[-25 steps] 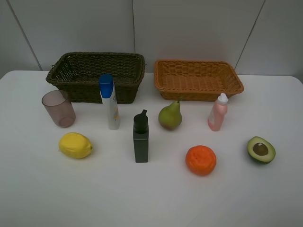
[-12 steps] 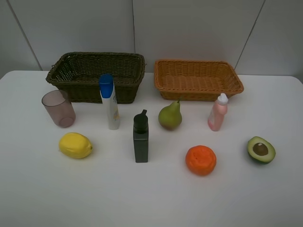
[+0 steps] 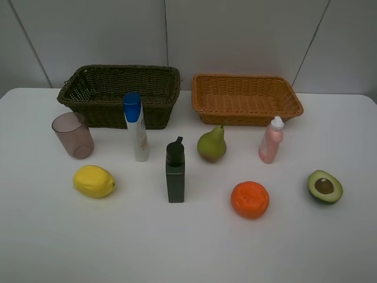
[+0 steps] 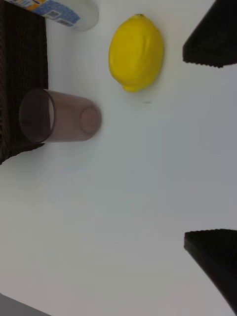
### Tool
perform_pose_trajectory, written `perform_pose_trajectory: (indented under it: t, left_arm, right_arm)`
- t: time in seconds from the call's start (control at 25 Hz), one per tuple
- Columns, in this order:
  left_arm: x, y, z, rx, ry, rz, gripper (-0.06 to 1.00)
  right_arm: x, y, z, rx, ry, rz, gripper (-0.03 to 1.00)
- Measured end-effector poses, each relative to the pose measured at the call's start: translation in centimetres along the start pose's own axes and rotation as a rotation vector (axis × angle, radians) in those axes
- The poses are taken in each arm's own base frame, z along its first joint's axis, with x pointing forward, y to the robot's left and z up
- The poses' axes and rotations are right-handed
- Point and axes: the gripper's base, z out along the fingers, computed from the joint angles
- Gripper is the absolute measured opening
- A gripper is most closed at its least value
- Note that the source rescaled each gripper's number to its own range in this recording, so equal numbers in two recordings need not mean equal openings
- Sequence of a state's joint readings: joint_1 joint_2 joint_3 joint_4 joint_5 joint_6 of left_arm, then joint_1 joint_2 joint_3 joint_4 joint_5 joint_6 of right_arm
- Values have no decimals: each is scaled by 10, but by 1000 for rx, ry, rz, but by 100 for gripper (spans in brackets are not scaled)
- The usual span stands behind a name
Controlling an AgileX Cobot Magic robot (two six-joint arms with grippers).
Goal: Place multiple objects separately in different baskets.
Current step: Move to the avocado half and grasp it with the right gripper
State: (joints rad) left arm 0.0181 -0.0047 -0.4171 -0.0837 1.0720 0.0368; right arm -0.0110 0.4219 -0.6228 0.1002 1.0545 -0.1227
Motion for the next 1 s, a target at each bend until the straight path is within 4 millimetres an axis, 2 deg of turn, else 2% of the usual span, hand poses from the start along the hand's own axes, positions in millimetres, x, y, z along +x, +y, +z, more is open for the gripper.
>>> perform_pose_trajectory:
  t: [0.2,0.44,1.0]
  left_arm:
    - [0,0,0,0,0,0,89]
    - [0,0,0,0,0,0,89]
    - [0,0,0,0,0,0,89]
  right_arm:
    - [-18,-3,23,-6,107,12,100]
    - [-30,-7,51,-9,187,27,100]
    - [-41,-13,93,7,266,26,100]
